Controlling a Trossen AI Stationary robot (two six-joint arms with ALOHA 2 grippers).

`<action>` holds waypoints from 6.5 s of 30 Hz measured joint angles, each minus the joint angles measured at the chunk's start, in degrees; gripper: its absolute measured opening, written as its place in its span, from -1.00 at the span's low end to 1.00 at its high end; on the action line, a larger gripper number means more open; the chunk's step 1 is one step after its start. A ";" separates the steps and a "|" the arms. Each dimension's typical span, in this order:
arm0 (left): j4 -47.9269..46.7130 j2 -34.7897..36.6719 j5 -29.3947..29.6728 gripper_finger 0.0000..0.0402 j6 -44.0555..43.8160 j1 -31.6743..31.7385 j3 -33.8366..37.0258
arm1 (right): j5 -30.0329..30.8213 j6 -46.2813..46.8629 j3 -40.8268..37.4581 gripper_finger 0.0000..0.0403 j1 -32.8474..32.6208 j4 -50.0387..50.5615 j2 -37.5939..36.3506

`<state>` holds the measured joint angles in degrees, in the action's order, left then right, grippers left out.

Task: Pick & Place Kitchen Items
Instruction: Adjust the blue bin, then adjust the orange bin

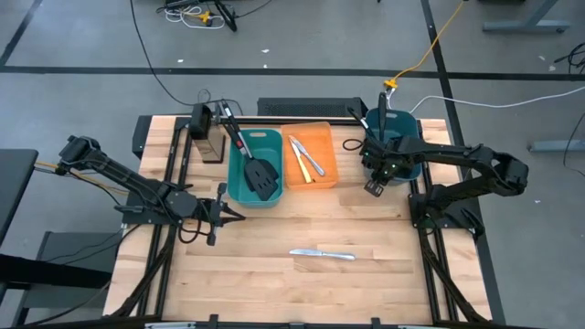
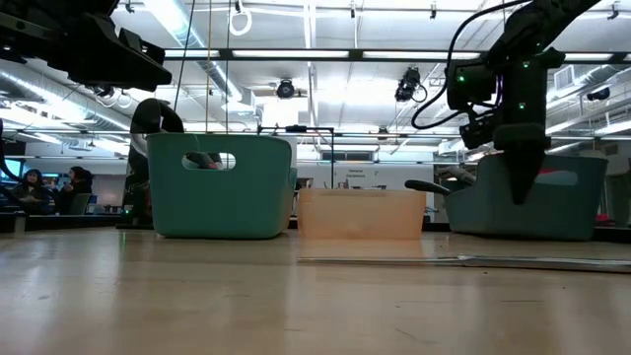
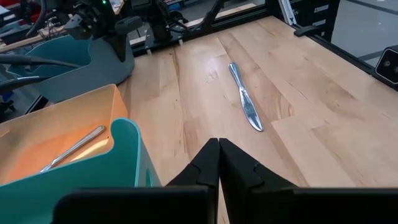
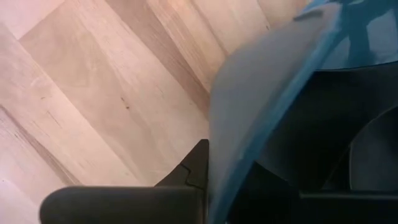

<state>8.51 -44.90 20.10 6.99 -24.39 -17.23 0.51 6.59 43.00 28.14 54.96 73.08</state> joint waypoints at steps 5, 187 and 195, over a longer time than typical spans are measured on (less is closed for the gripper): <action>0.00 -0.01 0.00 -0.95 0.08 -0.01 0.00 | -2.10 -1.27 0.00 -0.86 0.01 -0.43 0.00; -0.07 0.01 -0.91 -0.92 -0.14 0.00 0.02 | -2.99 -3.28 34.34 -0.80 -16.90 0.63 37.86; -0.07 0.01 -0.90 -0.92 -0.14 0.00 0.02 | -4.06 -4.37 34.34 -0.59 -17.33 0.44 37.86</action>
<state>8.45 -44.88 19.19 6.85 -24.39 -17.21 -3.55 2.22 77.34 10.81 55.40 110.93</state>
